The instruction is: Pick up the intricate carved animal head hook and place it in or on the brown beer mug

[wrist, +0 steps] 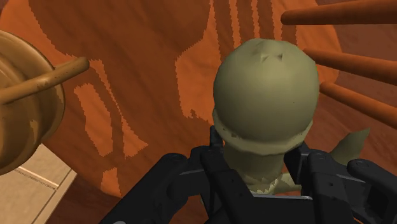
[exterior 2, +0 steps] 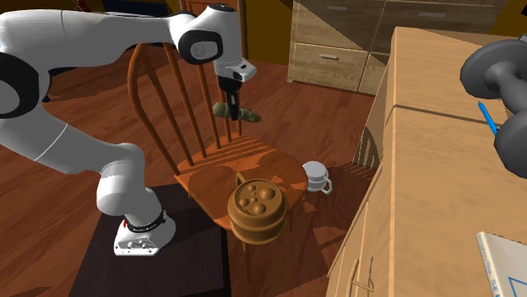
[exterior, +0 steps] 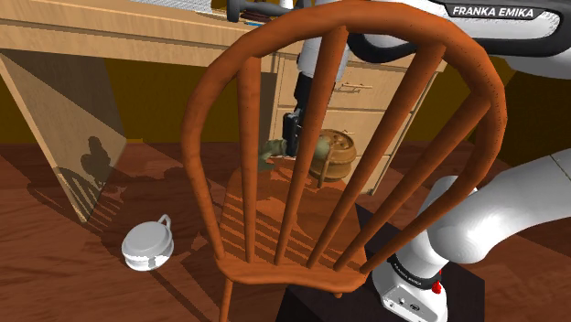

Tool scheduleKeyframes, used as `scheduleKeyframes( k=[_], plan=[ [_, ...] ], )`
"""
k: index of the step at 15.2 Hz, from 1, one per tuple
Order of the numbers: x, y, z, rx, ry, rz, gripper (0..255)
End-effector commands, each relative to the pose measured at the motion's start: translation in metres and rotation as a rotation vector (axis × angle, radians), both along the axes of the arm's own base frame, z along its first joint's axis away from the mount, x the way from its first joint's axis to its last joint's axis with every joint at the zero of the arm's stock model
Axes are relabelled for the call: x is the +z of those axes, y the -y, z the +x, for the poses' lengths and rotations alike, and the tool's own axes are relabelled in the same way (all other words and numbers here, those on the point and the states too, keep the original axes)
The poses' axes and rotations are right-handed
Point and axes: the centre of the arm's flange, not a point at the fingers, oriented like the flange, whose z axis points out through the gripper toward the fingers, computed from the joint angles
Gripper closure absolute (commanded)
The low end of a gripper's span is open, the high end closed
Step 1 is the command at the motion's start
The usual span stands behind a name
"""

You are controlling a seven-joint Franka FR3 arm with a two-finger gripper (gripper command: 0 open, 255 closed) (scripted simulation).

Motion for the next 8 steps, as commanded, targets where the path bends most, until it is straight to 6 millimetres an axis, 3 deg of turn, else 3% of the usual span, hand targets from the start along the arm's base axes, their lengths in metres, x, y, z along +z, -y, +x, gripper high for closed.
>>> scheduleKeyframes(
  k=[1, 8],
  plan=[
    [0.005, 0.014, 0.000, 0.000, 0.000, 0.000, 255],
    [0.008, 0.106, 0.002, 0.000, 0.000, 0.000, 255]
  ],
)
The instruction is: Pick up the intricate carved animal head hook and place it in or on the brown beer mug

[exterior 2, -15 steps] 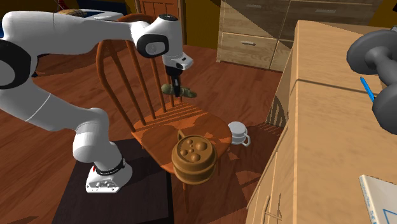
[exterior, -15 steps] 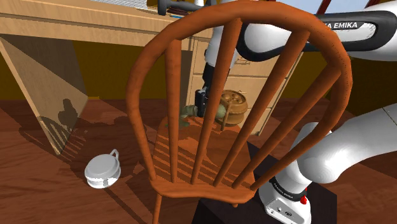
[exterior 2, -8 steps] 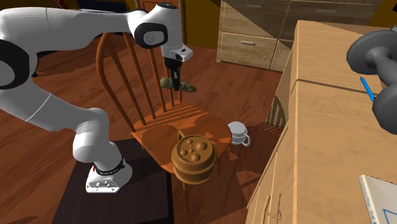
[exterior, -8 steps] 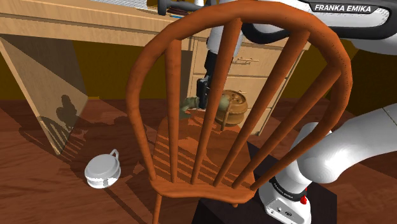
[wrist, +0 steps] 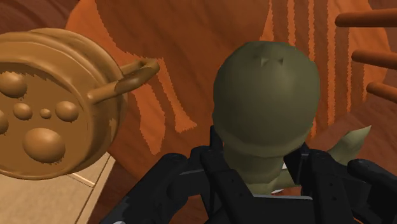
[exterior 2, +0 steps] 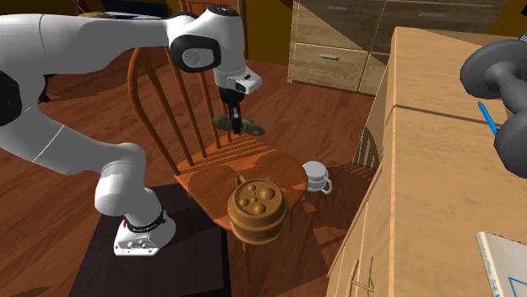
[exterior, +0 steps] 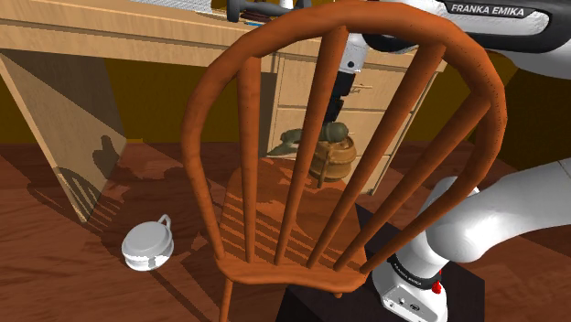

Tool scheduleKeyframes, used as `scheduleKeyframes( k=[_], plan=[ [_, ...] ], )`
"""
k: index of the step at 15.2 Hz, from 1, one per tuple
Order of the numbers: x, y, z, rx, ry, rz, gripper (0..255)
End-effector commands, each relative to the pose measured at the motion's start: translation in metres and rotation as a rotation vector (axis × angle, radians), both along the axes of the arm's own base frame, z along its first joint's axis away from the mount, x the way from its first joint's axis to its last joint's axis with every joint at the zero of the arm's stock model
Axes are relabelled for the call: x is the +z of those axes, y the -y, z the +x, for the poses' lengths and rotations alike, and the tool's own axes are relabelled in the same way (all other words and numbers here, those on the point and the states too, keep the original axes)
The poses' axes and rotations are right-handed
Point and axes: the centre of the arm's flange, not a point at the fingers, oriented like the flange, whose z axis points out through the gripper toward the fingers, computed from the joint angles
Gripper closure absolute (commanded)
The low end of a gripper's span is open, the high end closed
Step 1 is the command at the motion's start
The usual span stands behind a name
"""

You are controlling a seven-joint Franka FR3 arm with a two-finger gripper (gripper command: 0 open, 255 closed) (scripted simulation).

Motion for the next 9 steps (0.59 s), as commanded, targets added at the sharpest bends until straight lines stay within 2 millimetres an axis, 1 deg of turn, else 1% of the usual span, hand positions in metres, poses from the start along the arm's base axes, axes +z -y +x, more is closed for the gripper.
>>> scheduleKeyframes(
  k=[1, 9],
  plan=[
    [0.002, 0.027, 0.003, 0.001, 0.000, 0.000, 255],
    [0.006, 0.133, 0.004, 0.001, 0.000, 0.000, 255]
  ],
)
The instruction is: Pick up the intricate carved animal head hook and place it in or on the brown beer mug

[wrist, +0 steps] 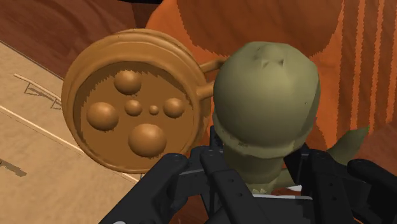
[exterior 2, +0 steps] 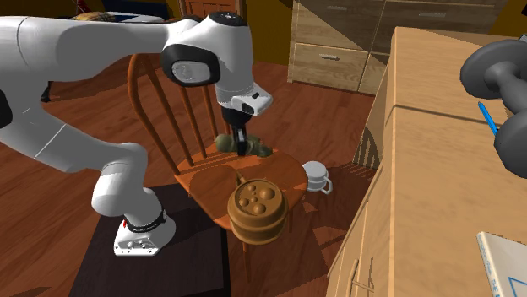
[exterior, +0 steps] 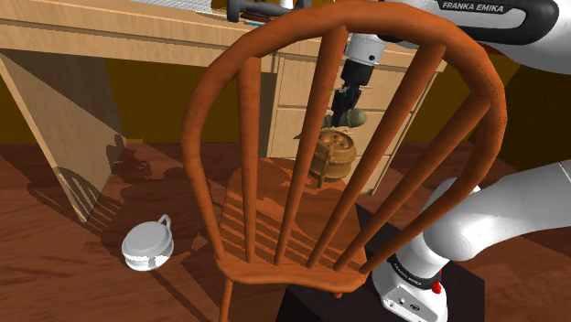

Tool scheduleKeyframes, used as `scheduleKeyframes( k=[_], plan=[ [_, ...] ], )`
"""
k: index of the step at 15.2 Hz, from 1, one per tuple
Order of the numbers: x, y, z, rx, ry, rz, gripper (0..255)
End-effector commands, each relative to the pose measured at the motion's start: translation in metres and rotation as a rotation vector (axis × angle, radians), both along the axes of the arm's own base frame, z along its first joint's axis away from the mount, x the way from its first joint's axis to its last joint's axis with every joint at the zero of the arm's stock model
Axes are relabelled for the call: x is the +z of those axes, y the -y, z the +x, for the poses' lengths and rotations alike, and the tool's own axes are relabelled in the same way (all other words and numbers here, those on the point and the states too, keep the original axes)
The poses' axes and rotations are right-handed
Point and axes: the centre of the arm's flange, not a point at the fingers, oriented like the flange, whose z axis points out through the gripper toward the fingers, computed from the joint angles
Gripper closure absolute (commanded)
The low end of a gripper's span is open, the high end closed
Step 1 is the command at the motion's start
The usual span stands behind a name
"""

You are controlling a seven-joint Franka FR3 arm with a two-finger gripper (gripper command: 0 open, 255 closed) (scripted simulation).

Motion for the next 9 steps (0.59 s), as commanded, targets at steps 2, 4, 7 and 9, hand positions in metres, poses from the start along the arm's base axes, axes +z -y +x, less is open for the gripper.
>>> scheduleKeyframes(
  k=[2, 4, 7, 9],
  plan=[
    [0.000, 0.041, 0.002, 0.001, 0.000, -0.001, 255],
    [0.001, 0.067, 0.002, 0.001, 0.000, -0.001, 255],
    [0.003, 0.111, 0.003, 0.001, 0.000, -0.001, 255],
    [-0.008, 0.111, 0.003, 0.001, 0.000, -0.001, 255]
  ],
)
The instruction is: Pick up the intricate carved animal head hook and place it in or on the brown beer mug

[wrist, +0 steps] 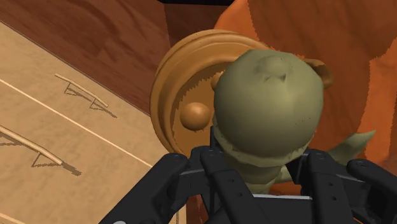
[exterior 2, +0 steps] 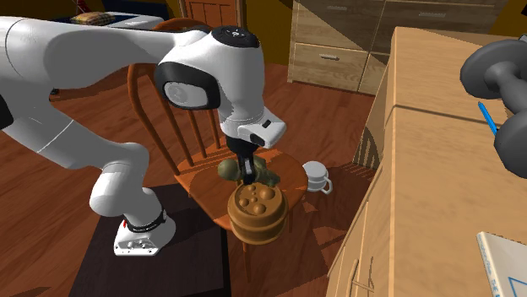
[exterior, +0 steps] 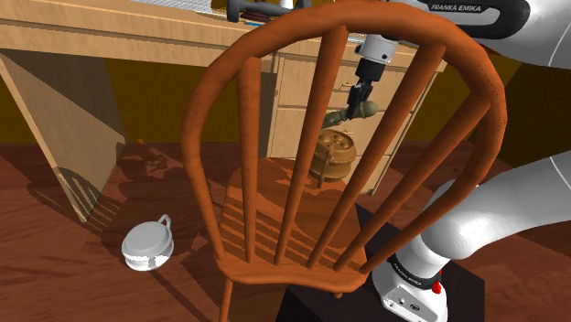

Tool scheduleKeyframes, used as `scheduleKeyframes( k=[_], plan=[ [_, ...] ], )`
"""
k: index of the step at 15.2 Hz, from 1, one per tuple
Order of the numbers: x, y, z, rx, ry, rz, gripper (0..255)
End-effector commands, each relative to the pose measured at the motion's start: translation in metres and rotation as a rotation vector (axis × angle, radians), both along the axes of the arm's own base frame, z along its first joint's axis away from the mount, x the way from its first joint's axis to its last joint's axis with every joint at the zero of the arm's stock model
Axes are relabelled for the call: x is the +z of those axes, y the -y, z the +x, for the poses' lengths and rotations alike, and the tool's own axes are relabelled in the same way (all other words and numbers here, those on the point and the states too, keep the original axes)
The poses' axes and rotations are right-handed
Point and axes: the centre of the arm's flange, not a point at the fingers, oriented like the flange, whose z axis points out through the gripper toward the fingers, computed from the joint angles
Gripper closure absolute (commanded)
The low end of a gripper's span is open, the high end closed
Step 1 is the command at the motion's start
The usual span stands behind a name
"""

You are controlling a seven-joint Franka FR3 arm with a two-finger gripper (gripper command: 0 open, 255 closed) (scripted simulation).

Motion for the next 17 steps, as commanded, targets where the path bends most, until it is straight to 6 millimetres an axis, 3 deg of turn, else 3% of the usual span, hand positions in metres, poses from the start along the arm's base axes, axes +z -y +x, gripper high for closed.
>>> scheduleKeyframes(
  k=[1, 13, 17],
  plan=[
    [-0.010, 0.004, 0.000, 0.001, 0.000, -0.001, 255],
    [-0.073, 0.004, 0.000, 0.001, 0.000, -0.001, 255],
    [-0.076, 0.004, 0.000, 0.001, 0.000, -0.001, 255]
  ],
)
